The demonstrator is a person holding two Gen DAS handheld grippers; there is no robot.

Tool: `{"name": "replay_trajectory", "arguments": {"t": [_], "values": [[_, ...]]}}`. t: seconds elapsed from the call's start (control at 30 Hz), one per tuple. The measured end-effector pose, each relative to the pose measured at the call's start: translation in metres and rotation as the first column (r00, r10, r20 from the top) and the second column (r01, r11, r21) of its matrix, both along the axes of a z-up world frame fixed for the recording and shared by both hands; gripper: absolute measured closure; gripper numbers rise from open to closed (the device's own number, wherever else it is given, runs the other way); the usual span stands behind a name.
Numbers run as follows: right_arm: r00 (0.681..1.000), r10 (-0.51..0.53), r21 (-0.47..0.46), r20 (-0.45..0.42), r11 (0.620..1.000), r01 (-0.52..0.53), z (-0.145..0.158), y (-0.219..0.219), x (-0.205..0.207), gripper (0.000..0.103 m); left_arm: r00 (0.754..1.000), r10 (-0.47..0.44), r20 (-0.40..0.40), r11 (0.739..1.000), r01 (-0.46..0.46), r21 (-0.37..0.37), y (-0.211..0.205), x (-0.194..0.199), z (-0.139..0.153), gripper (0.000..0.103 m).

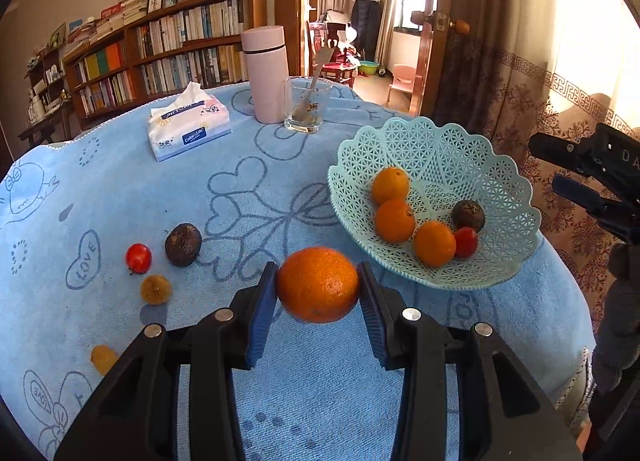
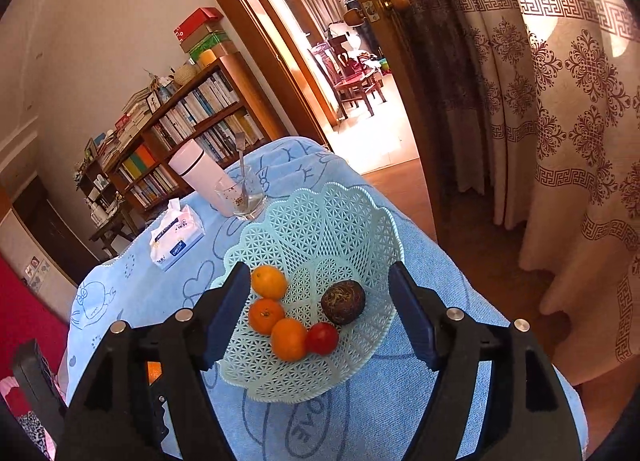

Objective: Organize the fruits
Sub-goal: 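Carry the held orange into the basket and open the left tool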

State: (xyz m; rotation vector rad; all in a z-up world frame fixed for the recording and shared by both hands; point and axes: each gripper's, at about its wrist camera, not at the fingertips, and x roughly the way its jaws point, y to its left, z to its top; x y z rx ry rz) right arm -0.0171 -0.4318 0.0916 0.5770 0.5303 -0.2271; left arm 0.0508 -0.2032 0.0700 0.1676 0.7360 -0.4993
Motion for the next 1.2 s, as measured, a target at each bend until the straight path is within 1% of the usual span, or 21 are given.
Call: {"name": "replay_trajectory", "arguments": {"t": [0.23, 0.43, 0.47, 0.5, 0.53, 0.57, 0.67, 0.8, 0.9, 1.07, 1.13, 1.2], "values": [[1.000, -0.017, 0.020, 0.010, 1.000, 0.017, 0.003, -0.005, -0.001, 0.029, 0.997, -0.058, -0.044, 0.997, 0.056, -0.051, -0.031, 0.010, -0.001, 0.062], [1.000, -0.013, 0.014, 0.008, 1.000, 0.013, 0.003, -0.002, -0.001, 0.029, 0.993, -0.100, -0.057, 0.992, 0.095, -0.080, -0.048, 0.015, -0.002, 0.062], [1.000, -0.014, 0.013, 0.008, 1.000, 0.014, 0.003, -0.002, -0.001, 0.029, 0.993, -0.101, -0.062, 0.992, 0.095, -0.088, -0.048, 0.016, -0.003, 0.061], [1.000, -0.014, 0.011, 0.009, 1.000, 0.014, 0.004, -0.002, -0.001, 0.029, 0.993, -0.098, -0.062, 0.991, 0.092, -0.099, -0.048, 0.017, -0.003, 0.049], [1.000, -0.015, 0.009, 0.009, 1.000, 0.015, 0.004, -0.002, -0.001, 0.029, 0.994, -0.092, -0.058, 0.990, 0.085, -0.112, -0.045, 0.018, -0.002, 0.032], [1.000, -0.017, 0.007, 0.010, 1.000, 0.017, 0.004, -0.001, -0.001, 0.029, 0.995, -0.083, -0.048, 0.989, 0.077, -0.124, -0.042, 0.018, -0.001, 0.029], [1.000, -0.023, 0.002, 0.013, 1.000, 0.023, 0.005, 0.000, -0.002, 0.029, 0.997, -0.066, -0.042, 0.989, 0.060, -0.136, -0.032, 0.020, 0.003, 0.029], [1.000, -0.021, -0.002, 0.015, 1.000, 0.021, 0.005, 0.002, -0.002, 0.029, 0.999, -0.019, -0.027, 0.990, 0.015, -0.142, -0.015, 0.023, 0.009, 0.029], [1.000, -0.014, -0.008, 0.018, 1.000, 0.014, 0.006, 0.005, -0.003, 0.029, 1.000, 0.022, -0.012, 0.990, -0.023, -0.142, 0.000, 0.024, 0.014, 0.024], [1.000, -0.002, -0.017, 0.027, 1.000, 0.002, 0.008, 0.011, -0.003, 0.029, 0.996, 0.092, 0.018, 0.986, -0.089, -0.144, 0.029, 0.024, 0.022, 0.022], [1.000, 0.002, -0.021, 0.031, 1.000, -0.001, 0.009, 0.014, -0.003, 0.029, 0.992, 0.122, 0.030, 0.983, -0.117, -0.143, 0.041, 0.023, 0.026, 0.016], [0.999, 0.008, -0.024, 0.035, 1.000, -0.007, 0.010, 0.016, -0.003, 0.028, 0.988, 0.151, 0.045, 0.979, -0.143, -0.145, 0.054, 0.022, 0.030, 0.016]]}}
